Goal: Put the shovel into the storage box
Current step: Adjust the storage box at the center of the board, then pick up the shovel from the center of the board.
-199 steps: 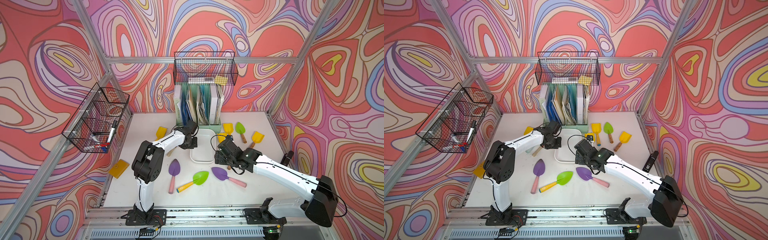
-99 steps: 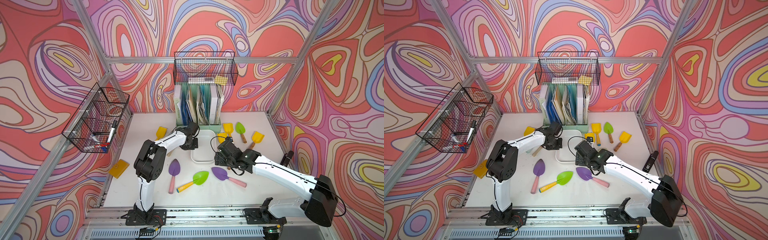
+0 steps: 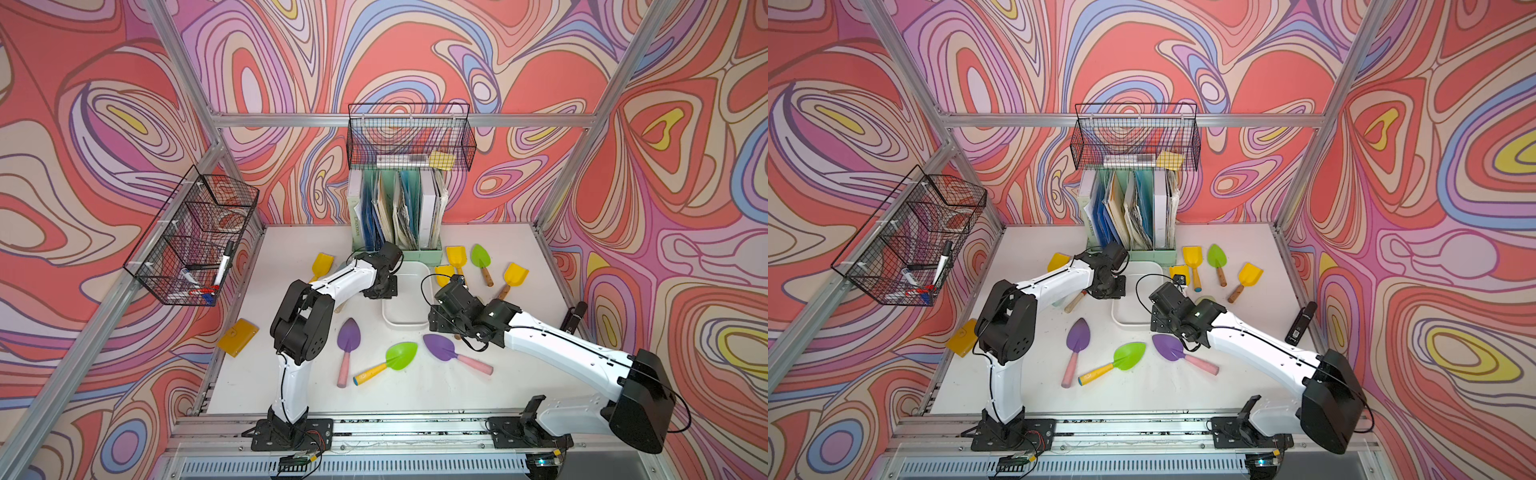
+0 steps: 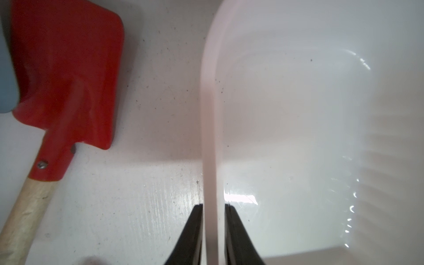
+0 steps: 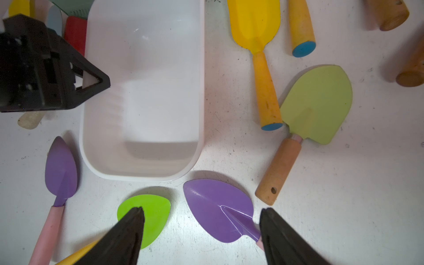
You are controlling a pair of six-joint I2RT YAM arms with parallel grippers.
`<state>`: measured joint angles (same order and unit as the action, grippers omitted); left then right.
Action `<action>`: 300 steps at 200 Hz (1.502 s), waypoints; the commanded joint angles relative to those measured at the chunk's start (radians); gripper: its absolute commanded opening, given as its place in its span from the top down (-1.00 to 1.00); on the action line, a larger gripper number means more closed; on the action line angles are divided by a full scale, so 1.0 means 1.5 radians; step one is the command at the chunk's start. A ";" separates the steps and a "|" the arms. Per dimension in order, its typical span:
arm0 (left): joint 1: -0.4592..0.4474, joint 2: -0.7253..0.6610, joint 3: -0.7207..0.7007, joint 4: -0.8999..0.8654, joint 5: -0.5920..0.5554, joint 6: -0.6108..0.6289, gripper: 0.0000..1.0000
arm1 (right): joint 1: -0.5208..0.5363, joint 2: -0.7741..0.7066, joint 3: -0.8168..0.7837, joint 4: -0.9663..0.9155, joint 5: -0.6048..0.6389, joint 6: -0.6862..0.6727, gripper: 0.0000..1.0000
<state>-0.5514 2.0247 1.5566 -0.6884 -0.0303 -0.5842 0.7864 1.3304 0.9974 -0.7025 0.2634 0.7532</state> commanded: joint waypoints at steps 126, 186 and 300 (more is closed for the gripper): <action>-0.008 -0.148 0.000 0.026 -0.027 0.063 -0.32 | -0.215 -0.046 0.026 -0.037 -0.054 -0.115 -0.65; -0.008 -0.262 -0.065 0.094 0.058 0.122 -0.98 | -0.414 0.105 0.176 -0.050 -0.095 -0.285 -0.63; -0.008 -0.350 -0.147 0.150 0.127 0.138 -0.98 | -0.509 0.510 0.452 -0.068 -0.115 -0.397 -0.37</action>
<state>-0.5579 1.5215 1.3430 -0.4820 0.1432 -0.3935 0.0422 2.0430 1.6203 -0.7822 0.1181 0.1936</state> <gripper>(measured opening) 0.992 0.692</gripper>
